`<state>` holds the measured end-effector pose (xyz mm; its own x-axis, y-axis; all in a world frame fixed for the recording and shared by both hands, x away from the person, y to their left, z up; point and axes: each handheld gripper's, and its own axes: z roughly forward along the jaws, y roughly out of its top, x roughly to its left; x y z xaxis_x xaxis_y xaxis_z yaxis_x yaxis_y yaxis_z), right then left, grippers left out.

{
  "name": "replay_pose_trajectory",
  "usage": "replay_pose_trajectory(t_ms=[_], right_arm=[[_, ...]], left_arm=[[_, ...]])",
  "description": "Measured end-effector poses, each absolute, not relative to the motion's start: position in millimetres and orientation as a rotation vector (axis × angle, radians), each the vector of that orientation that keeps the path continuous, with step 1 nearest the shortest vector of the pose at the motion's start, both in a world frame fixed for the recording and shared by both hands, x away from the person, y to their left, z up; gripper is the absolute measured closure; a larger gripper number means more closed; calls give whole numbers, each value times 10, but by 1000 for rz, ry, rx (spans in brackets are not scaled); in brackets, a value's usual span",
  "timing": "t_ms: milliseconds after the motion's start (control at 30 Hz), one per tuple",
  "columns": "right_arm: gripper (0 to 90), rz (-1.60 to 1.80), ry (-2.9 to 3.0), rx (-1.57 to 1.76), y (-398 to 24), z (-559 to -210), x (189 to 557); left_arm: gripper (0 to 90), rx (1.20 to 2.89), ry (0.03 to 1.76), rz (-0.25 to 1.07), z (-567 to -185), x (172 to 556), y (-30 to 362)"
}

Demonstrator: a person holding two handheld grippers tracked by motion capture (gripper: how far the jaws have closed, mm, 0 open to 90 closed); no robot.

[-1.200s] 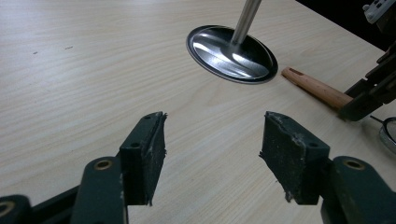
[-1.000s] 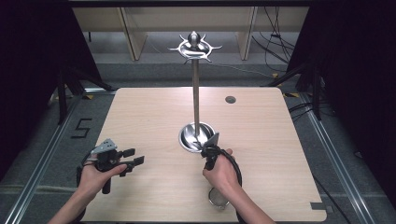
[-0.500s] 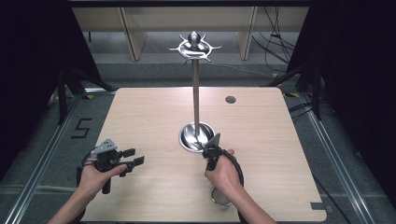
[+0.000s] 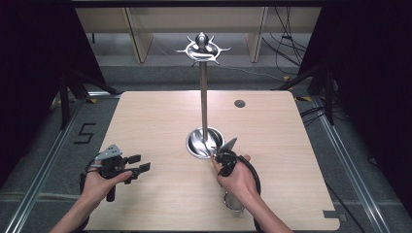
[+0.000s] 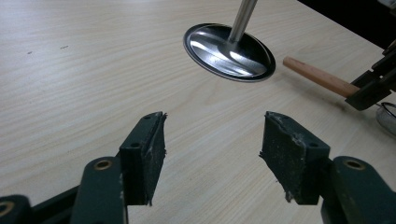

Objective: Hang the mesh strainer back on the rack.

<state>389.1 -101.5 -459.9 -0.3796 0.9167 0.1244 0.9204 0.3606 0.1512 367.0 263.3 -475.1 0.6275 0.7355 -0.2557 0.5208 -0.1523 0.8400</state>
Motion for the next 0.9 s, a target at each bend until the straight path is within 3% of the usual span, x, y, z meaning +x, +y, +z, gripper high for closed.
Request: replay_pose_trajectory(t_ms=[900], right_arm=[[693,-1113,-2724,-1507,-1739,-4136,3419]], left_arm=[[384,1814,1025,277,-4774,3646,2631]])
